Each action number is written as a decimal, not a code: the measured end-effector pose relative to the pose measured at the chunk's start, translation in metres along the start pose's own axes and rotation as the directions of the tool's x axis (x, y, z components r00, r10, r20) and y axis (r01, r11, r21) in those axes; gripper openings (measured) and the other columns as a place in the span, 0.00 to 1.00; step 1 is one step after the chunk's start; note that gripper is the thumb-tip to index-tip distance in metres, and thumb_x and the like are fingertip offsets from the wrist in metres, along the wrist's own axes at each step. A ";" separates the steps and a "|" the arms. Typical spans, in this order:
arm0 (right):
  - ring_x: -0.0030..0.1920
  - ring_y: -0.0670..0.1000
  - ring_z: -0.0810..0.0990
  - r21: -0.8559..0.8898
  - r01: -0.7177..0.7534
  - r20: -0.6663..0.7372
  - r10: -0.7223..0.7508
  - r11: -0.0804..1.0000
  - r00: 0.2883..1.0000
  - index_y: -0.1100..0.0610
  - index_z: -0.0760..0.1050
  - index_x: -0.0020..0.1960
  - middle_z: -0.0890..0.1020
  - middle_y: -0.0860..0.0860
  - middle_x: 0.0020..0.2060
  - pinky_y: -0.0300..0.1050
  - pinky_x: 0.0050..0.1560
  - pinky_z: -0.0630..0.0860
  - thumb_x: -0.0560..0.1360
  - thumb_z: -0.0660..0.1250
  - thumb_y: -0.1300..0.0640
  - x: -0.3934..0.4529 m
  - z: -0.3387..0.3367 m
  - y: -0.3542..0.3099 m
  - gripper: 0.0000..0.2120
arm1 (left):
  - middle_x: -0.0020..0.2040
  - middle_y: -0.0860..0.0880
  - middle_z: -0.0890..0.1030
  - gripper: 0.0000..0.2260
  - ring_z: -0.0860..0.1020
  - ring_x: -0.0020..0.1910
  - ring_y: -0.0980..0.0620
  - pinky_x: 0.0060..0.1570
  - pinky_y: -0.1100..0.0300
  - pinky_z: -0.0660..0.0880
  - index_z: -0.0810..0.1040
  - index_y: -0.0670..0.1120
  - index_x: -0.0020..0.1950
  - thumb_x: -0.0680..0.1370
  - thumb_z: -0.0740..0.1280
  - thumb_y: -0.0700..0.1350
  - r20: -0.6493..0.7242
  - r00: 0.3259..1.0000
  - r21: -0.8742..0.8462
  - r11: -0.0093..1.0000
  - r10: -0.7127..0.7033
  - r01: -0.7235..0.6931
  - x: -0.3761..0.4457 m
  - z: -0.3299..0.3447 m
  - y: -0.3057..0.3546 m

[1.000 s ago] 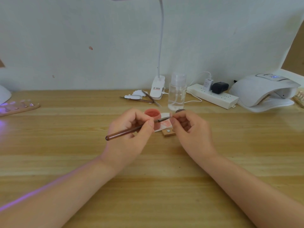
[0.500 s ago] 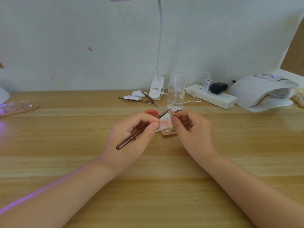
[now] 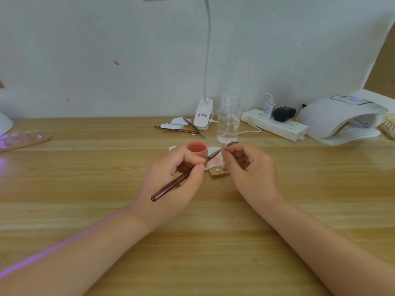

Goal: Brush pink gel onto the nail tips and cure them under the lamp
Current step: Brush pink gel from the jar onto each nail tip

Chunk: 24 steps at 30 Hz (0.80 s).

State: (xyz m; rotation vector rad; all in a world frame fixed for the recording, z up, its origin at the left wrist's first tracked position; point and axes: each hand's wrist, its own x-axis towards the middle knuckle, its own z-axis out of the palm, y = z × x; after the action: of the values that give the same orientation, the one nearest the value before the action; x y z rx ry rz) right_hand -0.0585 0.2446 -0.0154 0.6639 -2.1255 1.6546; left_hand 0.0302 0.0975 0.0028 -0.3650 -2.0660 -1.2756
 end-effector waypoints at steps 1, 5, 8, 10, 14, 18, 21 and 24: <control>0.36 0.44 0.80 0.005 -0.007 0.000 0.007 1.000 1.000 0.54 0.79 0.45 0.82 0.46 0.36 0.40 0.41 0.78 0.74 0.70 0.61 0.000 0.000 0.000 0.02 | 0.40 0.63 0.81 0.07 0.78 0.41 0.67 0.41 0.75 0.70 0.77 0.51 0.42 0.73 0.67 0.38 -0.002 1.000 -0.003 1.000 0.015 -0.015 0.000 -0.001 0.000; 0.36 0.45 0.80 0.019 -0.027 0.003 0.027 0.999 1.000 0.54 0.79 0.46 0.82 0.46 0.36 0.40 0.41 0.78 0.74 0.70 0.61 0.000 0.000 0.000 0.02 | 0.39 0.59 0.82 0.01 0.78 0.37 0.62 0.39 0.71 0.73 0.76 0.53 0.43 0.73 0.66 0.47 -0.048 0.999 -0.044 0.999 0.000 -0.002 0.000 -0.003 0.000; 0.36 0.43 0.79 0.022 -0.023 0.013 0.023 0.999 1.000 0.54 0.79 0.46 0.81 0.45 0.35 0.38 0.40 0.78 0.74 0.70 0.61 -0.001 0.000 -0.001 0.03 | 0.42 0.60 0.83 0.06 0.80 0.43 0.64 0.42 0.72 0.73 0.77 0.55 0.44 0.74 0.68 0.43 -0.058 0.997 -0.052 0.998 -0.047 0.044 0.001 0.001 0.000; 0.35 0.42 0.79 0.017 -0.019 0.015 0.018 1.000 1.000 0.54 0.79 0.46 0.81 0.45 0.35 0.37 0.40 0.78 0.74 0.70 0.61 -0.001 0.000 -0.002 0.03 | 0.43 0.58 0.83 0.07 0.81 0.44 0.64 0.44 0.71 0.74 0.78 0.56 0.45 0.73 0.67 0.43 -0.048 0.997 -0.043 0.997 -0.060 0.058 0.000 0.003 -0.001; 0.36 0.43 0.79 0.013 -0.018 0.015 0.018 1.000 1.000 0.56 0.80 0.47 0.82 0.47 0.36 0.38 0.40 0.78 0.74 0.69 0.62 -0.001 0.000 -0.002 0.03 | 0.38 0.58 0.82 0.07 0.79 0.39 0.64 0.40 0.72 0.72 0.77 0.52 0.42 0.73 0.67 0.40 -0.023 0.999 -0.019 1.000 -0.024 0.023 0.000 0.000 -0.002; 0.36 0.43 0.80 0.006 -0.024 0.019 0.023 1.000 1.000 0.53 0.79 0.46 0.81 0.46 0.36 0.38 0.41 0.78 0.74 0.69 0.61 -0.001 -0.001 -0.003 0.04 | 0.38 0.51 0.81 0.01 0.78 0.34 0.60 0.35 0.68 0.73 0.76 0.50 0.41 0.73 0.65 0.46 -0.057 0.998 -0.055 0.998 0.013 -0.017 0.000 -0.002 0.001; 0.36 0.43 0.79 -0.002 -0.013 0.016 0.013 1.000 1.000 0.52 0.79 0.45 0.81 0.45 0.35 0.36 0.40 0.77 0.74 0.70 0.61 -0.001 -0.001 -0.003 0.04 | 0.37 0.57 0.82 0.05 0.79 0.37 0.62 0.37 0.67 0.74 0.76 0.54 0.43 0.75 0.67 0.43 -0.073 0.997 -0.050 0.999 0.001 -0.005 0.001 0.001 0.000; 0.36 0.42 0.79 -0.004 -0.010 0.022 0.010 1.000 1.000 0.53 0.79 0.46 0.81 0.45 0.35 0.35 0.39 0.77 0.74 0.70 0.61 -0.001 0.000 -0.003 0.03 | 0.42 0.60 0.83 0.08 0.80 0.44 0.64 0.44 0.70 0.74 0.77 0.57 0.44 0.74 0.67 0.42 -0.047 0.997 -0.066 0.997 -0.054 0.051 0.001 0.003 -0.001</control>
State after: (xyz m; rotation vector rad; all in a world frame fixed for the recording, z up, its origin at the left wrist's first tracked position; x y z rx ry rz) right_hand -0.0557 0.2446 -0.0137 0.6747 -2.1498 1.6557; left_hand 0.0277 0.0990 0.0020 -0.3067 -2.0092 -1.3717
